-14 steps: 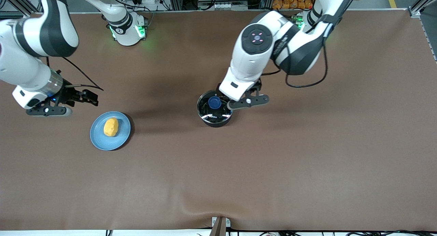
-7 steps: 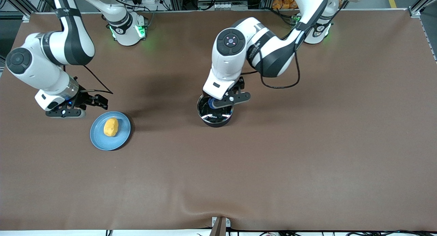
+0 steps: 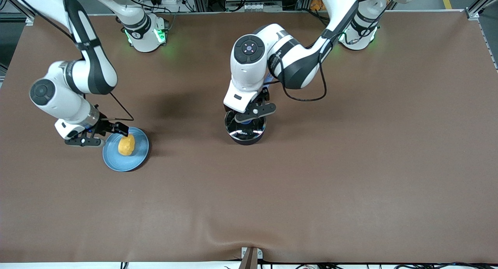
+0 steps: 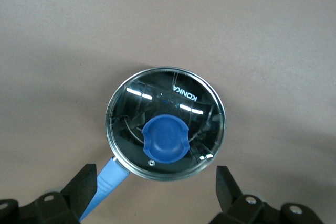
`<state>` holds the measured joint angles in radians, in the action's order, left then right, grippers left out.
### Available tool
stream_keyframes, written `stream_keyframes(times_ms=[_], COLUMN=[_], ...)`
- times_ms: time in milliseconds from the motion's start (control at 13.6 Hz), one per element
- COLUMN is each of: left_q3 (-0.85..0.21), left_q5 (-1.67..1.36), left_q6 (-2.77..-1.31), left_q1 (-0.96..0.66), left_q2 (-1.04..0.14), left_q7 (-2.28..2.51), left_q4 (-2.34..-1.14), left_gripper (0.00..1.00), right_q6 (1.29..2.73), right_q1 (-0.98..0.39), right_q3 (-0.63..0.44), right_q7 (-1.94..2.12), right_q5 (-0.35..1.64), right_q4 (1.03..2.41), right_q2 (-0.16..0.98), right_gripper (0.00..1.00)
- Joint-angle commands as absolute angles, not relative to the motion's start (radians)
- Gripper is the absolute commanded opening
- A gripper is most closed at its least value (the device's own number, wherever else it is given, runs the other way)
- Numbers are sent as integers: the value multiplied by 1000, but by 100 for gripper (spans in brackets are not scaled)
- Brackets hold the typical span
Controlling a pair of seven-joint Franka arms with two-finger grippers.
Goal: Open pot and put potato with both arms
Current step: 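Grasp the blue lid knob with the left gripper while the right gripper grasps the potato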
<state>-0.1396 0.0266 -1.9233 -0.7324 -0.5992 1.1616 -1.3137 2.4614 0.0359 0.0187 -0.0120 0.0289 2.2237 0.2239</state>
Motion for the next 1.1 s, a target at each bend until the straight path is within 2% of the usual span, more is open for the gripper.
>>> stream_keyframes(times_ms=[0,589,1031], left_q3=[-54,-46,-48], left_q5=[18,20,66], left_q6=[-1942,-2049,-2051], left_q1=[-808,-815,-828], left_q2=[-632,-690,-699], left_q7=[1184,1272,1319], left_q4=[-1284,-1282,-1292], left_gripper=[100,100,100], right_q6=[2548,2631,2665], right_q1=[60,55,58], right_q3=[28,28,28], right_q7=[6,6,3], right_q5=[43,43,43], right_q4=[2223,2223,2217], right_q2=[284,382,426], right_gripper=[100,100,100])
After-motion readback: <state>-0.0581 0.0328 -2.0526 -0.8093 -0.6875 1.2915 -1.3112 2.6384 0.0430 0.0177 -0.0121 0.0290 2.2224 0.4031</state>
